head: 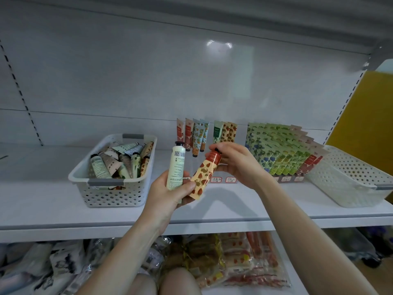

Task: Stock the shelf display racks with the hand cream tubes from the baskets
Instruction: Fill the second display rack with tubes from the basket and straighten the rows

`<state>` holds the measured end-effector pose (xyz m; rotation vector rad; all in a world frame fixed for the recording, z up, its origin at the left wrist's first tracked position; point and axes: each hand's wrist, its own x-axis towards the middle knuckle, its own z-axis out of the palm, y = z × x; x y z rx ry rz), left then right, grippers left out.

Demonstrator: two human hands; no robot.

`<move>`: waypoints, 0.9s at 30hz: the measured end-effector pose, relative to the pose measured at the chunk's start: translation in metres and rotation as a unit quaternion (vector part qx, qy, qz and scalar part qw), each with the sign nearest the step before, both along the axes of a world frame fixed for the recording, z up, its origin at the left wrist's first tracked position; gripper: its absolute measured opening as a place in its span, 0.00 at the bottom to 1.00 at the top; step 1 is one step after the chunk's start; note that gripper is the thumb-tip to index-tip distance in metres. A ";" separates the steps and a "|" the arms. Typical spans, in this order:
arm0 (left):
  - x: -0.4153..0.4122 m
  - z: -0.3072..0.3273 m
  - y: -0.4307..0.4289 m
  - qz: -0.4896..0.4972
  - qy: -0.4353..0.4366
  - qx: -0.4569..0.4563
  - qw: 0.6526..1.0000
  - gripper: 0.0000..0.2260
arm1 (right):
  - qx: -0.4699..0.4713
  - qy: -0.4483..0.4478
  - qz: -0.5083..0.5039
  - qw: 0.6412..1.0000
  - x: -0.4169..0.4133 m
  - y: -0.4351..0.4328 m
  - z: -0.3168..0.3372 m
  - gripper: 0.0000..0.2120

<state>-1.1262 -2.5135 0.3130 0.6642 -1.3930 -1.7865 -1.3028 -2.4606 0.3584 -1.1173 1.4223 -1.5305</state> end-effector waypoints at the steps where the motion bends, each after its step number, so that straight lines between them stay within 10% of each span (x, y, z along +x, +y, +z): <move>1: 0.001 0.000 0.000 0.007 -0.002 -0.004 1.000 0.08 | 0.015 0.023 -0.001 1.000 -0.001 0.002 -0.001 0.06; 11: -0.002 -0.005 -0.008 0.051 -0.073 -0.093 0.992 0.05 | 0.285 0.222 0.157 0.919 -0.017 0.019 -0.008 0.11; 18: -0.015 -0.014 -0.017 0.059 -0.043 -0.050 0.996 0.02 | 0.123 0.025 -0.118 0.985 -0.054 0.004 -0.034 0.13; 27: -0.026 -0.023 -0.026 -0.003 -0.023 0.047 0.999 0.14 | 0.034 0.138 -0.336 0.931 -0.093 -0.040 -0.029 0.10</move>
